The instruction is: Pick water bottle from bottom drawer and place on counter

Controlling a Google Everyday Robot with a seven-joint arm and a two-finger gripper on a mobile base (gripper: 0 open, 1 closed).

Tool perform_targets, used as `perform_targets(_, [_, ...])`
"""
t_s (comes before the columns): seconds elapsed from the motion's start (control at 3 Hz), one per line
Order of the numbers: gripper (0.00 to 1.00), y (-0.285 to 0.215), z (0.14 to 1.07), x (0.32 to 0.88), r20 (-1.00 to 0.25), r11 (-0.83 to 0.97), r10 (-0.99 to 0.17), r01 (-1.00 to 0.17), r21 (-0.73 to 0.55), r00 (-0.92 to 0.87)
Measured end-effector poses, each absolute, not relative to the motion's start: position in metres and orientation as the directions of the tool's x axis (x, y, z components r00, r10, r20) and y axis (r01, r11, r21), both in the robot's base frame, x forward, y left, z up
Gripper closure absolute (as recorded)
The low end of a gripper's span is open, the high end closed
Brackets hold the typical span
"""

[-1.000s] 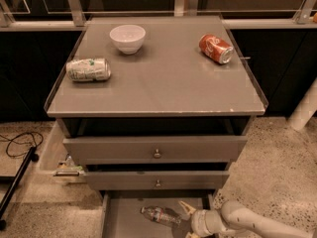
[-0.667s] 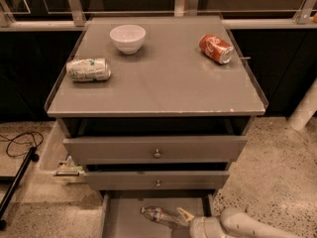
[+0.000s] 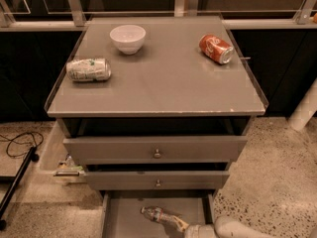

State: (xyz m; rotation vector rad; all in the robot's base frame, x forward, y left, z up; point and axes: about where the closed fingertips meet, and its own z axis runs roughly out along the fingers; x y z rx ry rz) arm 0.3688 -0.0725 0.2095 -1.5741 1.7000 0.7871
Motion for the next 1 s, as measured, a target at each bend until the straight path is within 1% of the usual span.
perform_targets(0.33, [0.00,-0.076,0.206,0.388,-0.759,0.072,-0.651,-0.996,-0.061,0.000])
perform_targets(0.67, [0.00,-0.099,0.205,0.414,-0.695,0.096,-0.719,-0.989,-0.111,0.008])
perform_targets(1.0, [0.00,-0.123,0.194,0.430,-0.648,0.120,-0.761,-0.983,-0.136,-0.003])
